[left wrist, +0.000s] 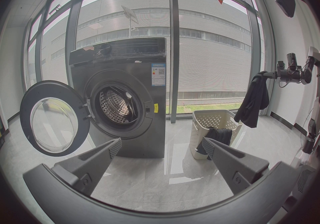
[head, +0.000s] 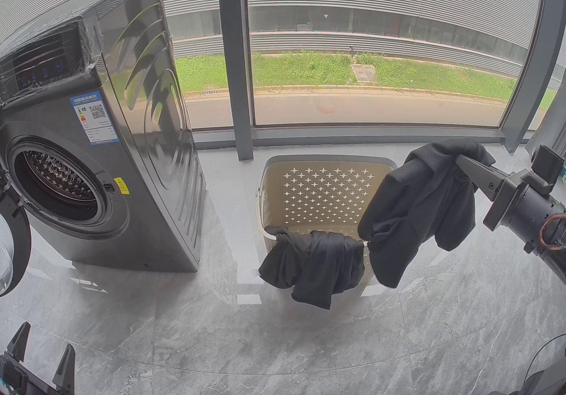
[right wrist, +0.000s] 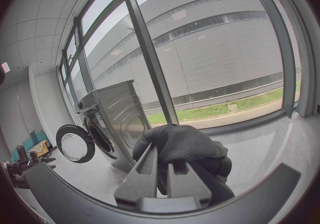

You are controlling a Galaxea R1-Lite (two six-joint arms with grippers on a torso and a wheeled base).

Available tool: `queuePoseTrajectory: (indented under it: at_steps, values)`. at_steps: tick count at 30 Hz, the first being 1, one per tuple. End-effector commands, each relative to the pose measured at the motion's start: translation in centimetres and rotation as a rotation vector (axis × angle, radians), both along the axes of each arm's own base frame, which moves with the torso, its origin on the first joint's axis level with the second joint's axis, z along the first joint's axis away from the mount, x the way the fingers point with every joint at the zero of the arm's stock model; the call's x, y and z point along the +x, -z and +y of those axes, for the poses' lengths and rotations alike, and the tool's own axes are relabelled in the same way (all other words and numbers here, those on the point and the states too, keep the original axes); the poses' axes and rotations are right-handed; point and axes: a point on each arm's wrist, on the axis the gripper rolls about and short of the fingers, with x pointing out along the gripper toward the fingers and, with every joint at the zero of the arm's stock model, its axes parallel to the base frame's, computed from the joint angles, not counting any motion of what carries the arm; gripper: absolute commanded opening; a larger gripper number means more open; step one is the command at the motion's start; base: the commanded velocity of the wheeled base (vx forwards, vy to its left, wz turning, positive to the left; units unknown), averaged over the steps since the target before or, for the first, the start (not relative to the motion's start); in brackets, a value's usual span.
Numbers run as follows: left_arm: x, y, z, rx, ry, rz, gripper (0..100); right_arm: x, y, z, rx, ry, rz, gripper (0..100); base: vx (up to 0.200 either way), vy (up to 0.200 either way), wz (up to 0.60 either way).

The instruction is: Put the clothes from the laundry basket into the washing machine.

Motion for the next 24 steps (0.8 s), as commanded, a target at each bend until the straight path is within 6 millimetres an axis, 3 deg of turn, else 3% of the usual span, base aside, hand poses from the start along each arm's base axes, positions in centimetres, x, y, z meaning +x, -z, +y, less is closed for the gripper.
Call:
queuePoseTrajectory:
  at_steps: [1, 13, 16, 19, 24]
  values:
    - [0.0, 0.48, -0.01, -0.001, 0.002, 0.0, 100, -0.06, 0.24, -0.05, 0.0, -0.018, 0.005, 0, 0.0, 0.2, 0.0]
    - [0.0, 0.53, -0.01, 0.013, -0.001, 0.0, 100, -0.05, -0.3, 0.05, 0.004, -0.031, -0.014, 0, 0.0, 0.2, 0.0]
    - [0.0, 0.48, -0.01, 0.012, 0.002, 0.0, 100, -0.06, 0.24, 0.02, -0.003, -0.032, 0.002, 0, -0.2, 0.2, 0.0]
    - [0.0, 0.51, -0.01, 0.022, 0.0, -0.001, 100, -0.29, 0.57, -0.09, -0.008, -0.033, 0.01, 0, -0.2, 0.0, 0.0]
    - [0.0, 0.53, -0.01, 0.012, 0.0, 0.0, 100, -0.35, 0.43, -0.08, -0.005, -0.048, 0.004, 0, 0.0, 0.0, 0.0]
